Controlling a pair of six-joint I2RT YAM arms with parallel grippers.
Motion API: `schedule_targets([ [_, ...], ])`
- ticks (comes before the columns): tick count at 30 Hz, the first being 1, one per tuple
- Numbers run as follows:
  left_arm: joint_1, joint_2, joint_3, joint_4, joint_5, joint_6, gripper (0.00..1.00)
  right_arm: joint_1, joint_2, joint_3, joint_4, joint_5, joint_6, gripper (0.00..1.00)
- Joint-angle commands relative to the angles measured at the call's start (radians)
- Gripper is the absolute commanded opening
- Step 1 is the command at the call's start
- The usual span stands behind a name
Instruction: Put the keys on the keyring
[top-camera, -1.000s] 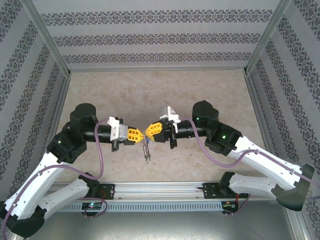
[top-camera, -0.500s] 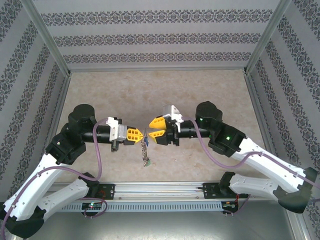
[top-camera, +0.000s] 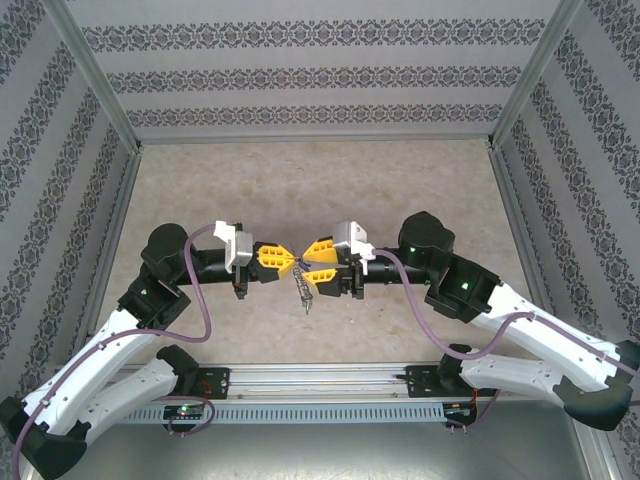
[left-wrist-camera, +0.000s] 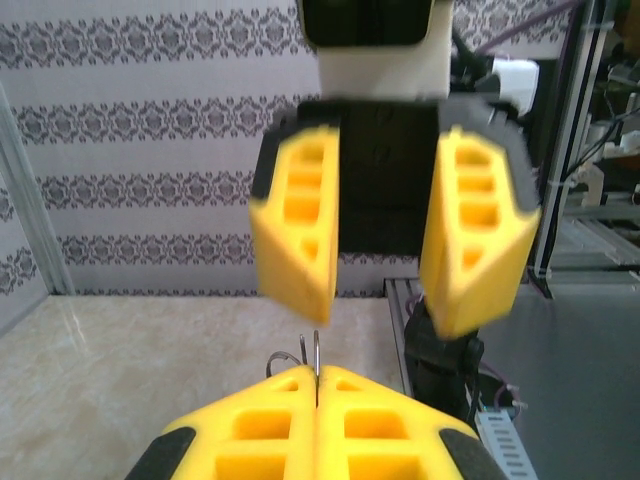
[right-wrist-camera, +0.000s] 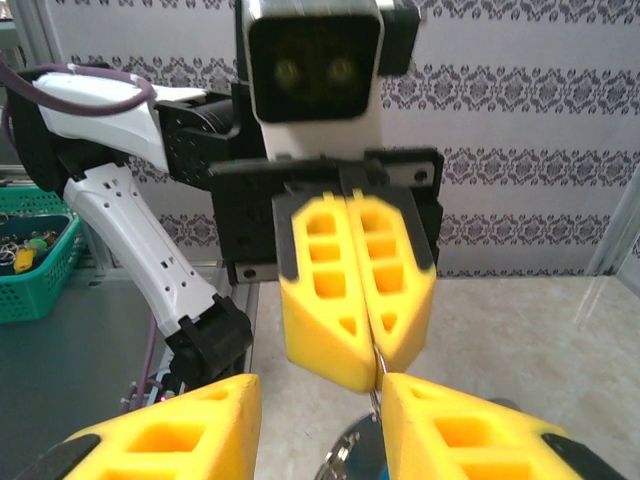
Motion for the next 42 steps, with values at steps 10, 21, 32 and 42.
schedule_targets([
  [10, -0.011, -0.025, 0.012, 0.131, 0.064, -0.035, 0.0, 0.008, 0.034, 0.021, 0.027, 0.053, -0.029, 0.33],
  [21, -0.011, -0.044, 0.021, 0.064, 0.054, 0.009, 0.0, 0.008, 0.003, 0.002, 0.02, 0.127, -0.046, 0.35],
  [32, -0.01, -0.044, 0.038, 0.019, 0.054, 0.033, 0.0, 0.007, 0.018, 0.005, 0.042, 0.067, -0.049, 0.34],
  [42, -0.011, -0.035, 0.04, 0.024, 0.055, 0.031, 0.0, 0.01, 0.031, 0.005, 0.043, -0.005, -0.043, 0.28],
])
